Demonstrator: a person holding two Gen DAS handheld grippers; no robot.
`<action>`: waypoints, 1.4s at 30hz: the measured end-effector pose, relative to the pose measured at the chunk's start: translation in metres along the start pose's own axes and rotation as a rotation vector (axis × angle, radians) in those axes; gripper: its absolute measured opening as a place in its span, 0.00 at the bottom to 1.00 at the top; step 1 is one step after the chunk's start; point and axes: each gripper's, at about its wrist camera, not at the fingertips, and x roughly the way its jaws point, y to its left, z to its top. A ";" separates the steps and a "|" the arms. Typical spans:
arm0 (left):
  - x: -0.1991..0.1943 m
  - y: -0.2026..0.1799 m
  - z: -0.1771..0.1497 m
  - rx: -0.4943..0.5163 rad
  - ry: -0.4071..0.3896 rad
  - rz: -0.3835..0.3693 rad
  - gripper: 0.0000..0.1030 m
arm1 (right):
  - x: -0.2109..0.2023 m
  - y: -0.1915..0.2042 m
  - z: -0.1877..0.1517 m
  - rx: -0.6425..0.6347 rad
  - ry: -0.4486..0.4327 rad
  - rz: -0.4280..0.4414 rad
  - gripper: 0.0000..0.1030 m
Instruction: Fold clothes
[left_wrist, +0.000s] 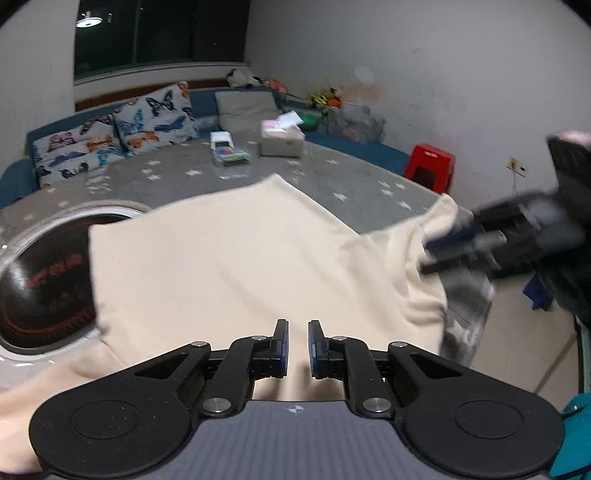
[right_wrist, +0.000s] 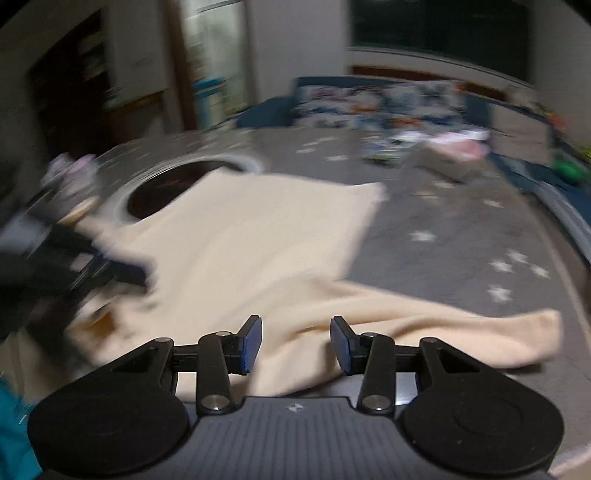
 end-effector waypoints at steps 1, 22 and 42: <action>0.000 -0.002 -0.002 0.007 0.001 -0.008 0.13 | 0.000 -0.011 0.002 0.038 -0.010 -0.035 0.39; 0.006 -0.010 -0.012 0.025 0.041 -0.026 0.13 | 0.036 -0.124 0.006 0.305 0.005 -0.406 0.31; 0.005 -0.013 -0.015 0.039 0.038 -0.019 0.17 | -0.041 -0.127 0.003 0.321 -0.177 -0.494 0.05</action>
